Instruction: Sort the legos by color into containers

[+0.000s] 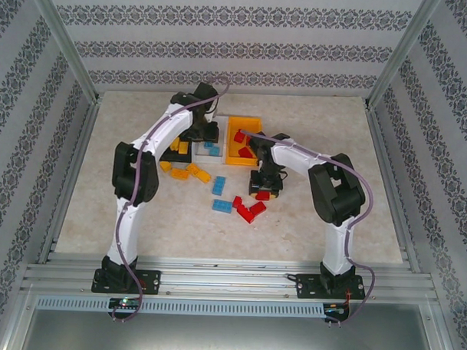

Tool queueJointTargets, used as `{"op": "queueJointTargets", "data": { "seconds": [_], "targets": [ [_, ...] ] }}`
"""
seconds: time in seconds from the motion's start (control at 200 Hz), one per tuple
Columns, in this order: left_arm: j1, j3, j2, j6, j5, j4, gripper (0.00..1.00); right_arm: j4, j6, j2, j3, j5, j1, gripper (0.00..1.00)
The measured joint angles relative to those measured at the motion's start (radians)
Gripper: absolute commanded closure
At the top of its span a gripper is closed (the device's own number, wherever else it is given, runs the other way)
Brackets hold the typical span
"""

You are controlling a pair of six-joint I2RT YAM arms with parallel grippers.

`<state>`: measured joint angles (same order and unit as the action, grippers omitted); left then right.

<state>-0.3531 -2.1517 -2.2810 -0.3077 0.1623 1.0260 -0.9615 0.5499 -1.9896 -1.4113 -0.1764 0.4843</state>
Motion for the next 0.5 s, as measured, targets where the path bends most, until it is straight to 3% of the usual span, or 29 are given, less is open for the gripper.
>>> {"op": "queueJointTargets", "data": {
  "seconds": [0.095,0.315,0.5],
  "targets": [
    [0.008,-0.082,-0.08,0.009,-0.002,0.008,0.64,-0.015,0.0,0.06,0.024,0.006,-0.018,0.55],
    [0.039,-0.114,-0.132,0.008,0.022,0.016,0.38,-0.045,0.004,0.174,0.029,0.013,-0.041,0.55],
    [0.043,-0.119,-0.118,-0.002,0.042,0.017,0.32,-0.062,0.024,0.183,-0.04,-0.005,-0.064,0.54]
  ]
}}
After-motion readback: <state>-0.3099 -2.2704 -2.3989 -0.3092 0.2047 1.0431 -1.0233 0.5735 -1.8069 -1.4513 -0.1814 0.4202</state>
